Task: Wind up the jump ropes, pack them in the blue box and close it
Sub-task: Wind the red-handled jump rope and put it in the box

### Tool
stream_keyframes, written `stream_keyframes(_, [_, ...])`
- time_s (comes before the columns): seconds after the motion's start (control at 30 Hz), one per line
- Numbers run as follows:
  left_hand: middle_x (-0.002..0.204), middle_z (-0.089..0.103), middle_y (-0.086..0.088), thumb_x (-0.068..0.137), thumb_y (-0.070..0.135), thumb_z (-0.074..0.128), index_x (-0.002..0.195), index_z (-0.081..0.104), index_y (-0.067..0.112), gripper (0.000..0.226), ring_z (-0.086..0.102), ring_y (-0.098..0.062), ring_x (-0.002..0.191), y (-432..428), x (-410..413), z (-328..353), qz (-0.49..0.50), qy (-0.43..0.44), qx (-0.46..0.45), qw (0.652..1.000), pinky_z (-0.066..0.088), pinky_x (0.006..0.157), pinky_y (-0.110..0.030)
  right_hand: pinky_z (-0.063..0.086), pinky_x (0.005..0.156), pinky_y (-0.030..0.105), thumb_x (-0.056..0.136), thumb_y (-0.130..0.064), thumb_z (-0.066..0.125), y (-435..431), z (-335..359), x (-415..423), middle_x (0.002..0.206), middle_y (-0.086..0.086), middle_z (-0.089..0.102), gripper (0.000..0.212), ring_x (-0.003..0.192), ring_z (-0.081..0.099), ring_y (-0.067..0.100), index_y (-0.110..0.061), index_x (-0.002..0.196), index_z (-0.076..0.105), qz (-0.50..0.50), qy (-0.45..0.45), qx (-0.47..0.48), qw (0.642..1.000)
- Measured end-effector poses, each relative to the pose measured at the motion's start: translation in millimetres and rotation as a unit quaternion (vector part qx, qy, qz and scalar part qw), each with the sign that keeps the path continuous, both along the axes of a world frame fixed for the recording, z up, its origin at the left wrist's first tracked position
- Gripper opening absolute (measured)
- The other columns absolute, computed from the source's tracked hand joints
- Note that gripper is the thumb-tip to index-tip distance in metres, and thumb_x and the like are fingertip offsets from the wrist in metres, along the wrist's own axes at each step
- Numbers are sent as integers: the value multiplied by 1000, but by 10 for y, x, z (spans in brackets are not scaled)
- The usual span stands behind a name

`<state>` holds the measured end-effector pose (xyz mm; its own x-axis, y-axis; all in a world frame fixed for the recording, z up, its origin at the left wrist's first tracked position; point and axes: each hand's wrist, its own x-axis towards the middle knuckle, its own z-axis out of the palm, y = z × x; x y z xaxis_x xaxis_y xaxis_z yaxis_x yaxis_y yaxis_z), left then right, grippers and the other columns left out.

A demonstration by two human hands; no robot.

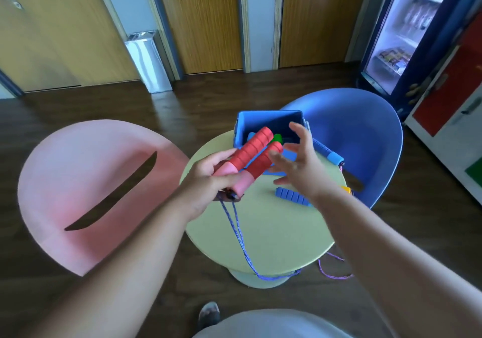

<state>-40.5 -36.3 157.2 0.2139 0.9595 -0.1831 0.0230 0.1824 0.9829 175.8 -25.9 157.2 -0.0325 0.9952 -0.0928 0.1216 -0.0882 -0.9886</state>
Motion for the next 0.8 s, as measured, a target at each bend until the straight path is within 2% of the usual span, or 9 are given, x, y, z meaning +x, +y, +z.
stream_keyframes(0.1, [101,77,-5,75,12,73,132,65,28,60,71,-26,72,135,-191,168,-76,41,-26,996,56,59,-32,64,74,46,99,-32,63,86,144,158,132,7,57,54,83,76,26,-41,145,35,36,-26,-3,999])
stream_keyframes(0.2, [106,75,-8,76,9,70,138,62,24,64,72,-25,77,291,-323,325,-150,52,-47,986,58,61,-32,63,74,50,100,-35,61,105,214,153,117,10,67,45,80,75,30,-40,142,45,72,-38,-12,997])
stream_keyframes(0.3, [110,73,-11,78,5,68,140,61,21,64,71,-26,81,422,-420,414,-196,49,-62,977,58,61,-33,62,75,53,101,-43,58,100,248,99,110,12,68,36,81,75,34,-40,136,50,84,-50,-34,995])
stream_keyframes(0.4, [113,73,-12,79,3,66,141,60,18,64,72,-24,88,512,-483,447,-235,38,-79,968,59,60,-33,62,81,50,101,-51,52,70,229,47,113,9,69,30,83,77,27,-39,128,54,103,-88,-70,988])
stream_keyframes(0.47, [115,73,-12,79,2,65,142,59,17,65,73,-23,89,563,-503,443,-254,35,-90,962,59,61,-33,61,80,49,103,-47,50,37,200,-6,113,9,70,26,85,77,29,-34,125,57,89,-49,-82,991])
stream_keyframes(0.57, [114,73,-10,78,4,67,141,60,17,65,72,-21,90,639,-519,395,-265,43,-87,959,58,62,-31,58,62,40,106,-31,49,-5,155,-134,89,7,69,21,71,71,27,-22,120,62,27,-19,-29,999])
stream_keyframes(0.67, [108,74,-4,75,9,77,129,70,23,56,69,-19,90,715,-520,304,-196,80,-43,976,57,66,-31,48,55,38,106,-20,44,4,41,-264,73,11,56,19,60,55,23,-11,114,59,-53,3,8,999])
stream_keyframes(0.73, [104,72,-2,80,5,80,119,72,25,44,68,-19,86,730,-475,216,-86,62,-13,994,57,64,-31,44,57,38,106,-19,42,15,-29,-331,73,13,52,20,59,50,23,-5,113,54,-103,33,8,994])
stream_keyframes(0.8, [105,68,-3,85,11,76,115,69,27,34,68,-14,76,708,-384,104,14,32,28,999,54,56,-29,41,55,37,106,-17,40,9,-68,-419,72,14,51,19,58,47,20,-3,113,51,-136,55,9,989])
